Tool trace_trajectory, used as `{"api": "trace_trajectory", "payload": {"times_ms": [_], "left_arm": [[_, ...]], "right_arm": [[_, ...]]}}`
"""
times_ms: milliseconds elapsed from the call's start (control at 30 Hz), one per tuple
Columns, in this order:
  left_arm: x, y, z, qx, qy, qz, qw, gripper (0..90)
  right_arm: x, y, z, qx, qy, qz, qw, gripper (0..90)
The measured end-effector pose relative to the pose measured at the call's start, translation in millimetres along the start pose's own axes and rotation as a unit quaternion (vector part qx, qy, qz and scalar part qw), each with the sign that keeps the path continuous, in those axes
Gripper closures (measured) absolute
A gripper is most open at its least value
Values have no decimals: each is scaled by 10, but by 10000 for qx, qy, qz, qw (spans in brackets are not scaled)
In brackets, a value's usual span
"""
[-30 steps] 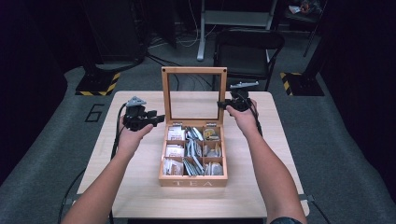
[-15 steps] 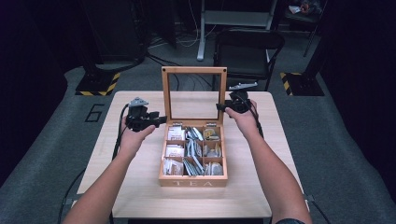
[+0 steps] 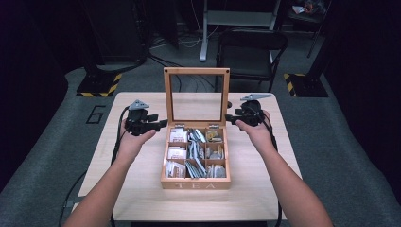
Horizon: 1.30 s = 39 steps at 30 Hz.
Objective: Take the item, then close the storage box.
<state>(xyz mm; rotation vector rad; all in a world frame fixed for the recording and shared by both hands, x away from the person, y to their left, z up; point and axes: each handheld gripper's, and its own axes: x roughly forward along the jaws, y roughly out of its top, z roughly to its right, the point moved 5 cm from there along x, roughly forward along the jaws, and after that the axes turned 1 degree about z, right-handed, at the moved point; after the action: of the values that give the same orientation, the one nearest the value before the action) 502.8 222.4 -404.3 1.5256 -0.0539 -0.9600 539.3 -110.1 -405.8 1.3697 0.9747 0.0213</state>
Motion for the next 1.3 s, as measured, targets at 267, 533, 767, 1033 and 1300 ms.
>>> {"api": "trace_trajectory", "payload": {"times_ms": [267, 533, 767, 1033, 1300], "left_arm": [[-69, -113, 93, -92, -173, 72, 9998, 466], [-110, -254, 63, -289, -122, 107, 9994, 474], [-148, -384, 61, -420, -113, 122, 9990, 483], [-236, -517, 101, -407, -152, 83, 9990, 480], [-290, -550, 113, -348, -148, 67, 9993, 476]], "right_arm": [[-252, -149, -257, -224, 287, 21, 9993, 444], [-316, -309, -511, -639, 320, -80, 9974, 443], [-346, -456, -713, -744, 433, 8, 9963, 505], [-377, -622, -979, -865, 595, 15, 9945, 517], [-321, -741, -1195, -1067, 822, -141, 9908, 625]]}}
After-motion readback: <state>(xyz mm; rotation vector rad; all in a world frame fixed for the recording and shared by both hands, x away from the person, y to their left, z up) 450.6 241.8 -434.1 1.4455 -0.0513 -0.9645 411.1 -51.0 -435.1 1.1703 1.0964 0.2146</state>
